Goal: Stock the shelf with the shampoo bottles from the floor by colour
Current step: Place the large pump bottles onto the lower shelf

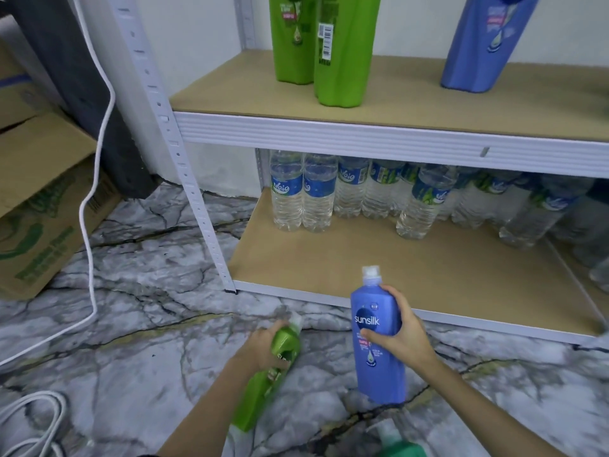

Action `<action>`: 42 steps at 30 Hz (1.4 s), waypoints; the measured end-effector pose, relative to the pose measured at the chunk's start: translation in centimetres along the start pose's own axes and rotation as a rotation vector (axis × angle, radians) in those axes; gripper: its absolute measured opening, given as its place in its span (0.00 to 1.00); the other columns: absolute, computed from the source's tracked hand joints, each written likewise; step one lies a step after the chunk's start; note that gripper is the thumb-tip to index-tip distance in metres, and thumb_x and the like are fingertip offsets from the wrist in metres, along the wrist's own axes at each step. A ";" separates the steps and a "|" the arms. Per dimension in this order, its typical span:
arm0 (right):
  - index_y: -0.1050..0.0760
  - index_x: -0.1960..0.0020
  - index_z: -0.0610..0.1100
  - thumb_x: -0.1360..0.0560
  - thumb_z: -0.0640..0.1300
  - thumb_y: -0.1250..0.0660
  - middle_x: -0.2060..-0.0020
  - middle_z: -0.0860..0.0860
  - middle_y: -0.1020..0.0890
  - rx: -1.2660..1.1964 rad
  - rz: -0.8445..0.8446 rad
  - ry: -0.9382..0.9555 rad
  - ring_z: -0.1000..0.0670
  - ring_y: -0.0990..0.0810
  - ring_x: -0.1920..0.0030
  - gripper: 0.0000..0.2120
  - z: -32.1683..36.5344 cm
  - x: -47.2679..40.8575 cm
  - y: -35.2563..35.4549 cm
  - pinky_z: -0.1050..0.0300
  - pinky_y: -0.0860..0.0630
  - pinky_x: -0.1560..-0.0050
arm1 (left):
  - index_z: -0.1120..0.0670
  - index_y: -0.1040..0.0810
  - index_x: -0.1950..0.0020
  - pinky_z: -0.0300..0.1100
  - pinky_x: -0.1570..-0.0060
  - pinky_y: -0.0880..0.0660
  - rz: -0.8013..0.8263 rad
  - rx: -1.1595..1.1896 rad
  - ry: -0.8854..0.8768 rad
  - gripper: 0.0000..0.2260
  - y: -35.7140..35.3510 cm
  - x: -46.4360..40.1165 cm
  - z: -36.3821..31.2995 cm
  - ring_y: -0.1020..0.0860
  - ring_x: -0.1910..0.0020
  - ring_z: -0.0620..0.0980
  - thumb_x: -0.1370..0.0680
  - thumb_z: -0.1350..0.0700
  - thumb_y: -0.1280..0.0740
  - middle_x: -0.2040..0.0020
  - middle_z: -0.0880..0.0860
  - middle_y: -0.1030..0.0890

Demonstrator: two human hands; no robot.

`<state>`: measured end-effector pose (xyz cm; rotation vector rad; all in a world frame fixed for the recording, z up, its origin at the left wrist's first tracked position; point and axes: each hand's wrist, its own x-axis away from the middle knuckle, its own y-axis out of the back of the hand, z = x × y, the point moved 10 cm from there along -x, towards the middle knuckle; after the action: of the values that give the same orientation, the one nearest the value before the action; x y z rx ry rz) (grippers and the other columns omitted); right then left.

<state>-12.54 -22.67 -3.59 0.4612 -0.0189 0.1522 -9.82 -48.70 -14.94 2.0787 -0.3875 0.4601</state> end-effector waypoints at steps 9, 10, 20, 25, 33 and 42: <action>0.36 0.40 0.60 0.37 0.38 0.22 0.51 0.68 0.24 -0.066 -0.166 0.079 0.68 0.22 0.54 0.35 2.8 -1.5 3.7 0.69 0.25 0.59 | 0.46 0.48 0.27 0.43 0.42 0.30 -0.302 0.119 -0.234 0.41 4.1 1.0 -8.4 0.29 0.41 0.57 0.32 0.53 0.26 0.38 0.56 0.37; 0.35 0.39 0.58 0.37 0.37 0.23 0.51 0.68 0.24 -0.079 -0.177 0.086 0.68 0.22 0.54 0.35 3.1 -1.6 4.0 0.71 0.25 0.59 | 0.47 0.47 0.27 0.37 0.42 0.32 -0.320 0.149 -0.251 0.40 4.1 1.1 -9.0 0.30 0.40 0.56 0.32 0.54 0.26 0.38 0.55 0.39; 0.35 0.38 0.66 0.36 0.41 0.22 0.44 0.67 0.25 -0.079 -0.150 0.173 0.59 0.21 0.47 0.36 7.3 -0.7 8.6 0.51 0.21 0.49 | 0.40 0.43 0.30 0.22 0.36 0.44 -0.678 0.406 -0.520 0.40 13.0 7.5 -17.1 0.39 0.33 0.32 0.35 0.50 0.23 0.32 0.36 0.39; 0.35 0.39 0.69 0.38 0.40 0.21 0.39 0.66 0.27 -0.051 -0.229 0.306 0.59 0.23 0.43 0.39 13.8 1.8 13.0 0.55 0.22 0.48 | 0.36 0.43 0.31 0.29 0.35 0.37 -0.866 0.354 -0.700 0.36 20.3 14.1 -23.7 0.36 0.33 0.32 0.34 0.46 0.27 0.32 0.34 0.35; 0.33 0.43 0.70 0.38 0.37 0.22 0.48 0.67 0.22 -0.094 -0.376 0.501 0.61 0.20 0.53 0.38 25.4 4.9 19.8 0.67 0.23 0.56 | 0.39 0.37 0.37 0.39 0.42 0.27 -1.030 0.455 -0.774 0.32 30.1 21.8 -29.0 0.28 0.40 0.35 0.37 0.44 0.26 0.39 0.31 0.30; 0.33 0.38 0.55 0.36 0.36 0.23 0.51 0.76 0.26 -0.159 -0.519 0.616 0.67 0.23 0.55 0.33 34.0 5.2 24.1 0.76 0.29 0.57 | 0.48 0.34 0.42 0.32 0.49 0.28 -1.198 0.549 -0.774 0.29 39.8 25.6 -31.6 0.25 0.50 0.36 0.36 0.55 0.22 0.49 0.37 0.27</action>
<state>-10.44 -15.71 37.77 0.2341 0.6836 -0.2212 -10.40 -44.29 41.80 2.4959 0.6460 -1.0678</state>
